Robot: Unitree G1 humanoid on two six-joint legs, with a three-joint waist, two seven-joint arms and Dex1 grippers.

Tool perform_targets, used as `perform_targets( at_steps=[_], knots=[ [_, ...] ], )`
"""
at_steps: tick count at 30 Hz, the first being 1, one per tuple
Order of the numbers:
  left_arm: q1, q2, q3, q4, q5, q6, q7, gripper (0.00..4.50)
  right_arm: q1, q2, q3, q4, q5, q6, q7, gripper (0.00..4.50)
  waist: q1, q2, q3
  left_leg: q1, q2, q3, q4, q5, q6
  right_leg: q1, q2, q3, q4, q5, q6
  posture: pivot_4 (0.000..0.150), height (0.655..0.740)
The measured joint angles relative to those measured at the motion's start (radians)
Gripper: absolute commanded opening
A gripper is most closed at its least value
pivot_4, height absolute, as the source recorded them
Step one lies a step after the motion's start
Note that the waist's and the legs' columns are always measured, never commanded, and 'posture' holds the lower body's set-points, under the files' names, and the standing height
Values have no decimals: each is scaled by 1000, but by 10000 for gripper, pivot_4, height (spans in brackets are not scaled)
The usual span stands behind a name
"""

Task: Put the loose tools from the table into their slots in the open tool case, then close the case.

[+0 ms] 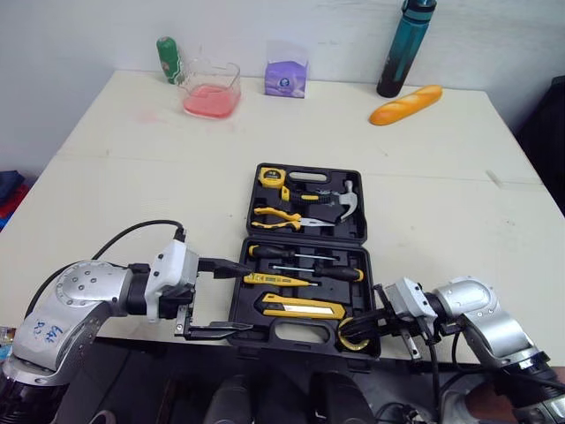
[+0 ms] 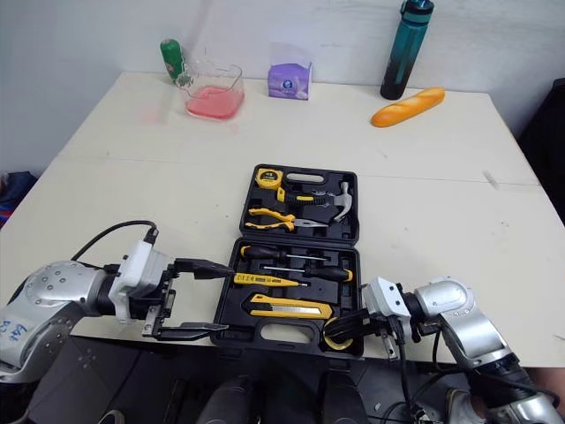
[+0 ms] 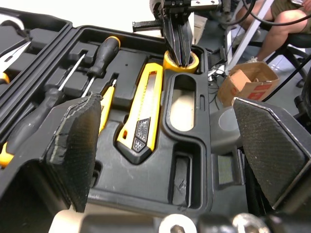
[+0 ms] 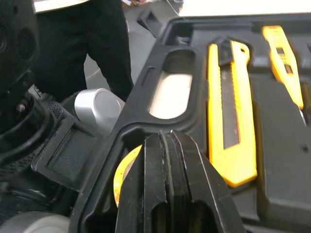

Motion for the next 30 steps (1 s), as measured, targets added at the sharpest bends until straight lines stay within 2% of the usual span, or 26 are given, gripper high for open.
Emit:
perform_targets(
  at_steps=[2, 7, 10, 14, 17, 18, 30],
  knots=[
    [6, 0, 28, 35, 2, -2, 5, 45000, 5, -41, -61, -81, 75, 115, -40, 317, 2, 5, 3, 0, 0, 0, 0, 0, 0, 0, 0, 0, 0, 0, 0, 1500, 7400],
    [5, 3, 111, 86, 1, -9, 24, 45000, -44, -98, -215, -184, 216, 325, -170, 317, 0, 6, 4, 0, 2, 0, 0, -1, -1, -1, 2, -1, 0, 0, -1, 1500, 7400],
    [1, 3, 167, 134, 2, -12, 53, 36622, -75, -114, -272, -126, 177, 326, -233, 0, 0, 6, 4, 0, 2, 0, -1, -1, -1, -1, 2, -1, 0, 0, -1, 1500, 7400],
    [-27, -16, 203, 217, 33, -37, 123, 18079, -79, -119, -285, 26, 49, 244, -259, 0, 6, 6, 4, -1, 0, 2, -1, -1, 0, -2, 2, -5, 0, 0, -1, 1500, 7400],
    [-75, -43, 204, 268, 56, -22, 208, 3478, -112, -104, -288, 78, 34, 248, -281, 0, 2, 7, 4, -1, 0, 3, -1, -1, 1, -2, 2, -7, 1, 1, 0, 1500, 7400],
    [-82, -48, 201, 273, 67, -17, 229, 777, -123, -101, -289, 78, 34, 250, -285, 0, -1, 7, 4, -1, 0, 3, -1, -1, 1, -2, 2, -7, 2, 1, 0, 1500, 7400],
    [-189, -159, -3, 304, 241, 27, 404, 777, -175, -62, -196, 163, -128, 181, -298, 0, 2, 7, 4, -2, -1, 3, -1, 0, 1, -2, 4, -8, 3, 1, 1, 1500, 7400]
  ],
)
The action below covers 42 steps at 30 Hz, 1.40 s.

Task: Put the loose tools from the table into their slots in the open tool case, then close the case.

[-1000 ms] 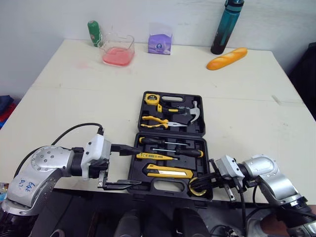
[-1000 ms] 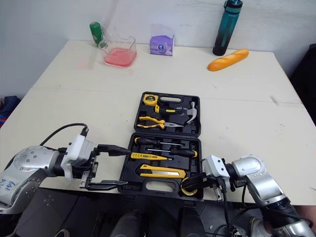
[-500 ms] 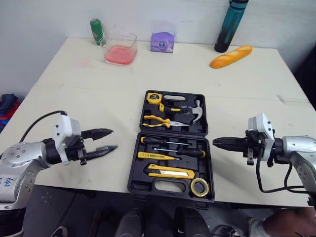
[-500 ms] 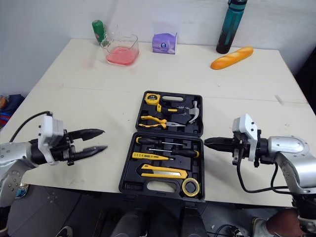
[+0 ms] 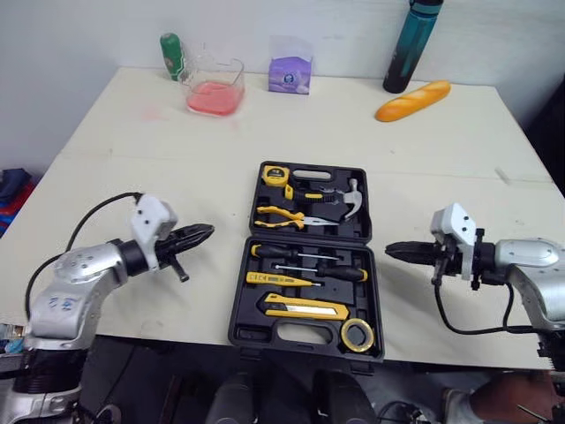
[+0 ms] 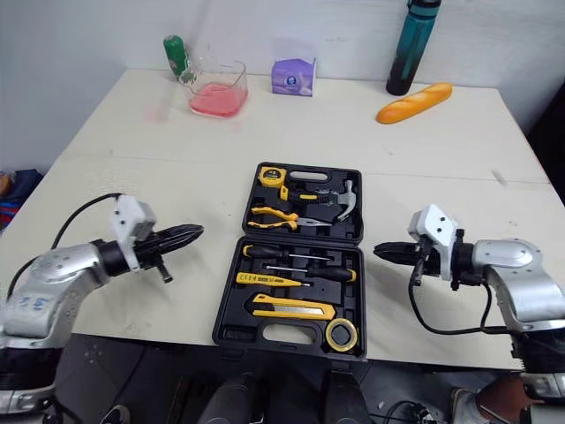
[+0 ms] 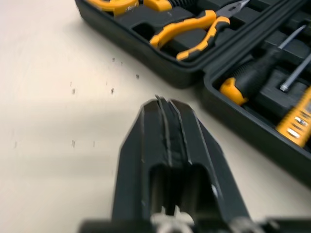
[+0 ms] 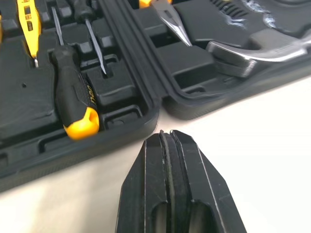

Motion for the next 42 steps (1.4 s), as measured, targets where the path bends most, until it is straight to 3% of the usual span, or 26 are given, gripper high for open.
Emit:
perform_targets(
  at_steps=[7, 17, 28, 42],
  knots=[
    [-54, -73, -65, 70, 62, 39, 72, 777, -44, 30, 64, 37, -89, -1, -48, 0, -2, 0, 0, 0, 0, 0, 0, 1, 0, 0, 1, 0, 0, 0, 0, 1500, 7400],
    [-173, -164, -168, 231, 131, 15, 55, 777, -95, 105, 100, 99, -153, -32, -57, 0, -1, 0, 0, -1, -2, -1, 0, 2, 0, 0, 2, -2, 0, 0, 0, 1500, 7400],
    [-191, -183, -183, 277, 164, -25, 8, 777, -98, 124, 101, 114, -190, -71, -59, 0, -2, 0, 0, -1, -2, -1, 0, 3, 0, 0, 1, -3, 1, 0, 0, 1500, 7400],
    [-174, -179, -169, 264, 178, -13, 23, 777, -219, 165, 136, 301, -240, -198, -17, 0, -12, 0, 0, 2, -2, -1, 0, 5, -1, 1, 1, -2, 1, 1, 1, 1500, 7400]
  ],
)
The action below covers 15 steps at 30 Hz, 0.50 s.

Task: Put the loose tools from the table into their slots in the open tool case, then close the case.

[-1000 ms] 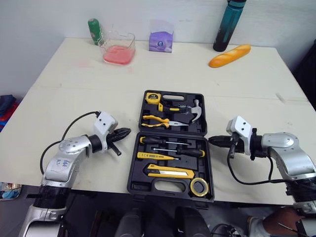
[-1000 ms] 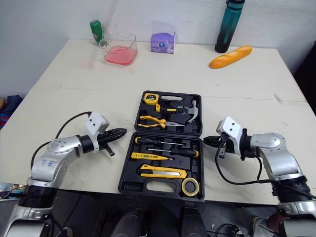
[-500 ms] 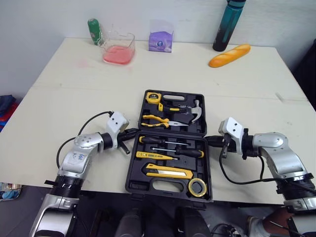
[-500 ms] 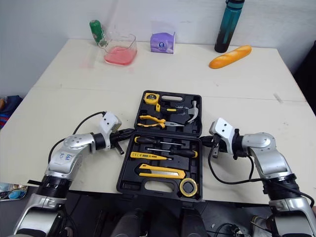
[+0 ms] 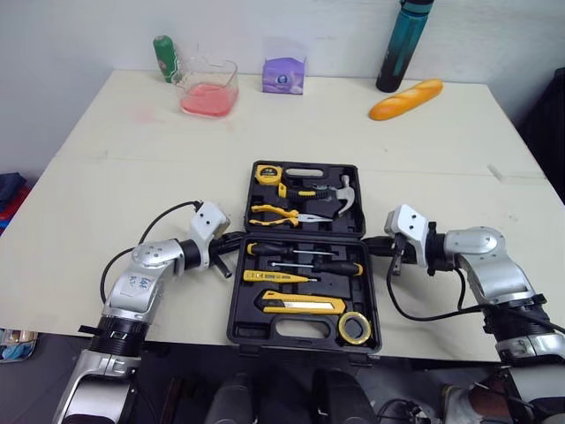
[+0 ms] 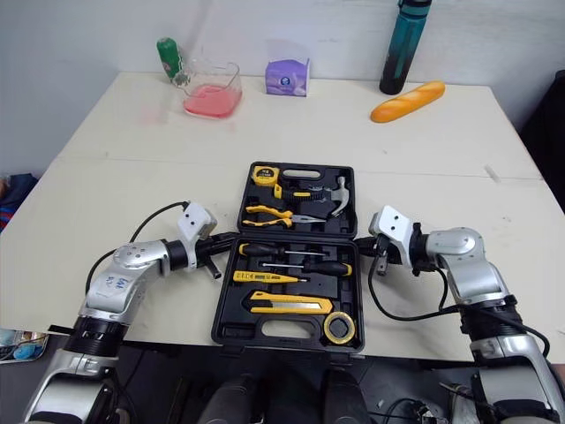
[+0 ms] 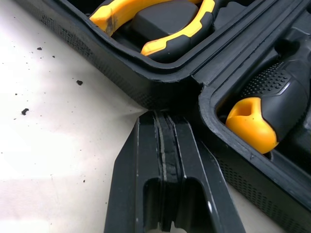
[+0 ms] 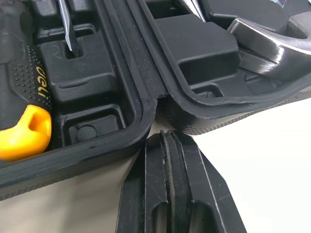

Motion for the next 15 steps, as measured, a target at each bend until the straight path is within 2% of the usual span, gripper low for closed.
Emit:
perform_targets(
  at_steps=[12, 13, 15],
  knots=[
    [-5, -3, 6, 7, 22, -2, 25, 777, -41, 29, 0, 70, -14, -20, 3, 0, -10, 0, 0, 1, 0, -1, 0, 1, 0, 0, -2, 0, 0, 0, 0, 1500, 7400],
    [-5, -1, 7, 5, 22, 2, 28, 3364, -41, 30, 0, 70, -13, -17, 2, 0, -11, 0, 0, 1, 0, -1, 0, 1, 0, 0, -2, 0, 0, 0, 0, 1500, 7400],
    [-2, 16, 24, -4, 21, 26, 40, 10038, -41, 31, -2, 61, -1, 22, -10, 7059, -15, 0, 0, 0, 0, -1, 0, 1, 0, 0, -2, 0, 1, 0, 0, 1500, 7400]
  ],
)
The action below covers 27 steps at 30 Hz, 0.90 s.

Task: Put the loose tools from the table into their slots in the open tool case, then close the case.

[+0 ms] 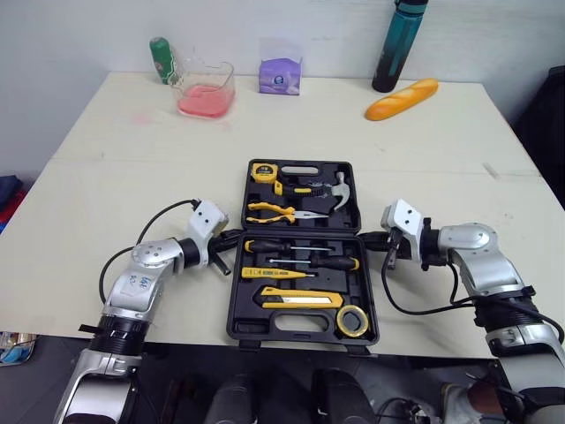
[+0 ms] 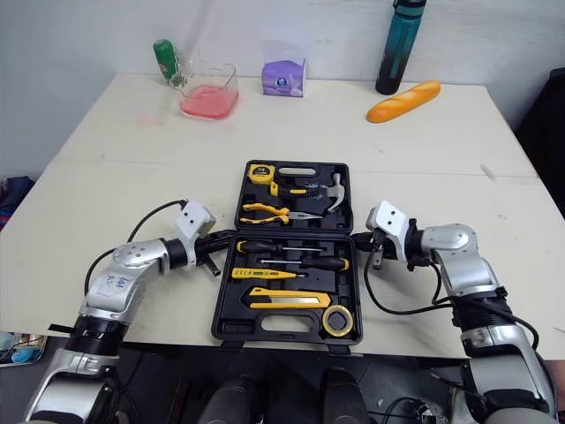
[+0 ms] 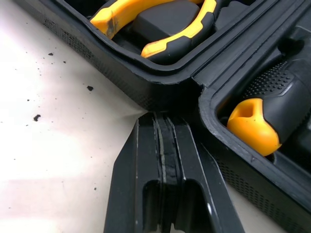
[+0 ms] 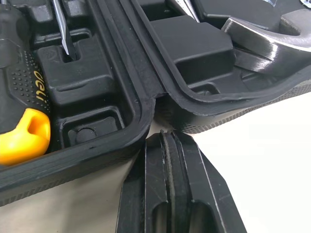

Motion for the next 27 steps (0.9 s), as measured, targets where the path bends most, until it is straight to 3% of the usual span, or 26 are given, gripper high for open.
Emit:
perform_targets(
  at_steps=[2, 7, 8, 14, 18, 21, 27],
  knots=[
    [13, 35, 36, -12, -5, 20, 4, 18793, 1, -10, -13, -5, 10, 39, -10, 15081, -1, 0, 0, -1, 0, 0, -1, 0, 0, -1, 0, 0, 2, 0, 0, 1500, 7400],
    [53, 138, 163, -79, -59, 82, -17, 43580, 10, -109, -60, -56, 18, 241, -42, 42084, 11, 1, 1, -5, -1, -2, -1, -1, 1, -2, -2, -2, -2, 0, 0, 1500, 7400],
    [52, 159, 178, -96, -62, 125, -7, 45000, 6, -126, -63, -81, 22, 319, -50, 44767, 13, 1, 1, -5, -1, -2, -1, -1, 1, -2, -2, -2, -2, 0, 0, 1500, 7400],
    [-84, 208, 254, -156, -182, 598, 44, 45000, -127, -169, -78, -181, 121, 872, -83, 44767, 25, 3, 3, -6, 0, -4, -1, -1, 0, -3, -2, -2, -1, 0, 0, 1500, 7400],
    [-294, 197, 250, -158, -260, 835, 61, 45000, -286, -160, -68, -177, 180, 1178, -133, 44767, 26, 2, 4, -16, -4, -3, -1, 1, 1, -15, -1, -2, 3, 0, 0, 1500, 7400],
    [-396, 143, 232, -144, -270, 944, 108, 45000, -387, -112, -47, -155, 172, 1309, -223, 44767, 24, 2, 4, -21, -7, -1, -1, 3, 1, -19, -1, -2, 3, 1, 0, 1500, 7400],
    [-474, 93, 146, -45, -252, 994, 167, 45000, -433, -54, -43, -148, 192, 1399, -309, 44767, 24, 2, 4, -23, -9, 0, -1, 3, 1, -22, 0, -3, 3, 1, 0, 1500, 7400]
  ],
)
